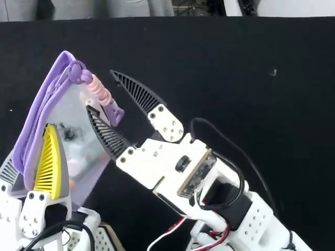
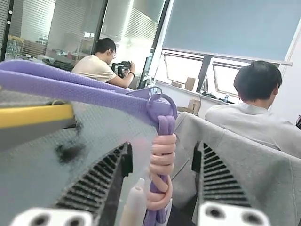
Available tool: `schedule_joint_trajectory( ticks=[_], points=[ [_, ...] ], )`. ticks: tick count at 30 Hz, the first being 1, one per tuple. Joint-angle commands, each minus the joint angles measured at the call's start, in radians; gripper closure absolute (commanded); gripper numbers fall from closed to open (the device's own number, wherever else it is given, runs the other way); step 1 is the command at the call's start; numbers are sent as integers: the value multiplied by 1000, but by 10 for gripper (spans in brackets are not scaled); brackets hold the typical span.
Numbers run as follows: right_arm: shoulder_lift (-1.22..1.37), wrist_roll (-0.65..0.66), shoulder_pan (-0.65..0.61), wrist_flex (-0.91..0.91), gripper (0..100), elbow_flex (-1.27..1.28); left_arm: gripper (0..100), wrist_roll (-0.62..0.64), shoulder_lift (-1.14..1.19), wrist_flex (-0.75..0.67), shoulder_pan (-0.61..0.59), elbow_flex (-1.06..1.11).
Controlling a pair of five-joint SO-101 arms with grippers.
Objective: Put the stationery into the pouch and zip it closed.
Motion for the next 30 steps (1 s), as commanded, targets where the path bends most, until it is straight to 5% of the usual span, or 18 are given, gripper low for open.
schedule_joint_trajectory(
  ticks=[1, 12, 18, 26, 30],
  points=[
    [-8, -3, 12, -29, 780, -5, 971, 8, 9, -5, 1, -16],
    [105, -6, 51, -37, 787, -42, 971, 8, 9, -3, 1, -16],
    [110, -6, 64, -37, 936, -56, 971, 8, 9, -9, 1, 5],
    [113, 0, 64, -37, 898, -53, 971, 8, 9, -11, 1, 16],
    [113, 12, 74, -34, 992, -58, 971, 8, 9, -11, 1, 16]
  ],
)
